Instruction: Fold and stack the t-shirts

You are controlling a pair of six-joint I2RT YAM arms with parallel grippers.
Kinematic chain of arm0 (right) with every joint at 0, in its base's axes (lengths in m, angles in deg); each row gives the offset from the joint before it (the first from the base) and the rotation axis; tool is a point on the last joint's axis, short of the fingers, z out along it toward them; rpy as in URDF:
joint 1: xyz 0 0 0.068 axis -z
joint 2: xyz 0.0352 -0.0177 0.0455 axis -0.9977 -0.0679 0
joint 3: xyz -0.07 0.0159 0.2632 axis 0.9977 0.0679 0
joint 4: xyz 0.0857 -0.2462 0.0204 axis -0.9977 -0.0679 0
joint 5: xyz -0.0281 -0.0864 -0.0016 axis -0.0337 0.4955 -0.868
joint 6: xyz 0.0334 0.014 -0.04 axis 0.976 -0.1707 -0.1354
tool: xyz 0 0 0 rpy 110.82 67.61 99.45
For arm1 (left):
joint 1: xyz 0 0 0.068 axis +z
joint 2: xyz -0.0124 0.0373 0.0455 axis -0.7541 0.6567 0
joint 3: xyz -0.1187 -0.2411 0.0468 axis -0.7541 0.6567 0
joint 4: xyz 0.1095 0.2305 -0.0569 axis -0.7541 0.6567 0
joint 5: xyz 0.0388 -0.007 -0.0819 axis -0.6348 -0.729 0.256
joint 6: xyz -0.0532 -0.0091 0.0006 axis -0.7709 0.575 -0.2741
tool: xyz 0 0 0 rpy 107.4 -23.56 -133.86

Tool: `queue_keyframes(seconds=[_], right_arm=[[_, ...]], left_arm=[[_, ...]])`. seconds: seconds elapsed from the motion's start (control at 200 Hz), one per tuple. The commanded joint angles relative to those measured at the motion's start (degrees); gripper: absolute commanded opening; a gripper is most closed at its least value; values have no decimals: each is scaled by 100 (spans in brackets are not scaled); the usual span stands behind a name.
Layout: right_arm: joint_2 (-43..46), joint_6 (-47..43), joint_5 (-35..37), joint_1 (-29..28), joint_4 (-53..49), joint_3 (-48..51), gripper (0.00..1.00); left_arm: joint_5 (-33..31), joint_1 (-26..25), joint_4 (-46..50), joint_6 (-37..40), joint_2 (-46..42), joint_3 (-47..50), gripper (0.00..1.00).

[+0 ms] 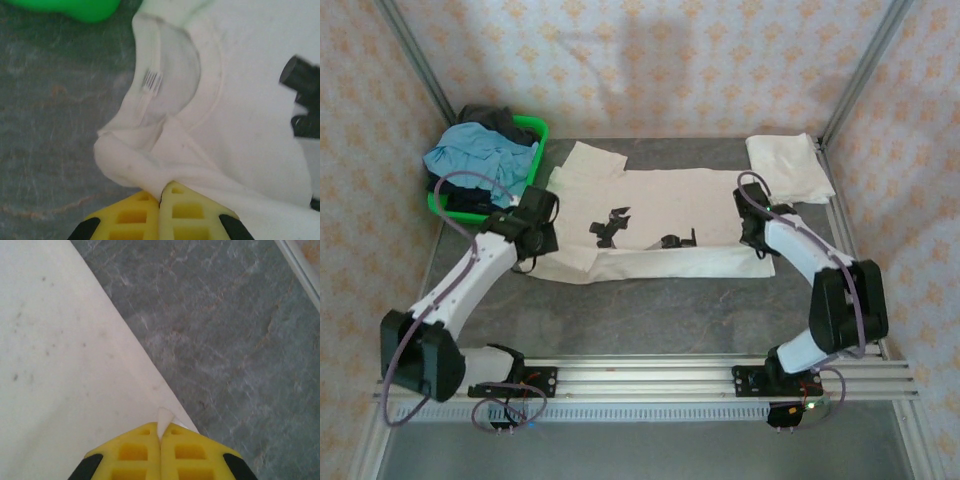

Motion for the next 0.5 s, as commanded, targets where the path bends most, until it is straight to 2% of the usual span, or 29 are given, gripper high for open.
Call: queue_keyframes(seconds=[0.0,0.16,0.3,0.39,0.495], right_arm=[[-424,-102,678,116,-34,-399,0],[-843,-177,629,194,69,-597,0],[-1059,-219,548,192,33,-731,0],[-863,-248,386,195,-37,-652,0],[-220,-290,47,164,-24,-246,0]], left_arm=[[-414,-17,-219,217,602,-558,0],[-556,-11,-97,335,1557,-1237,0],[-528,-16,57,406,2044,-1650,0],[-565,-22,133,358,1772,-1505,0],[-570,-111,314,242,760,-998,0]])
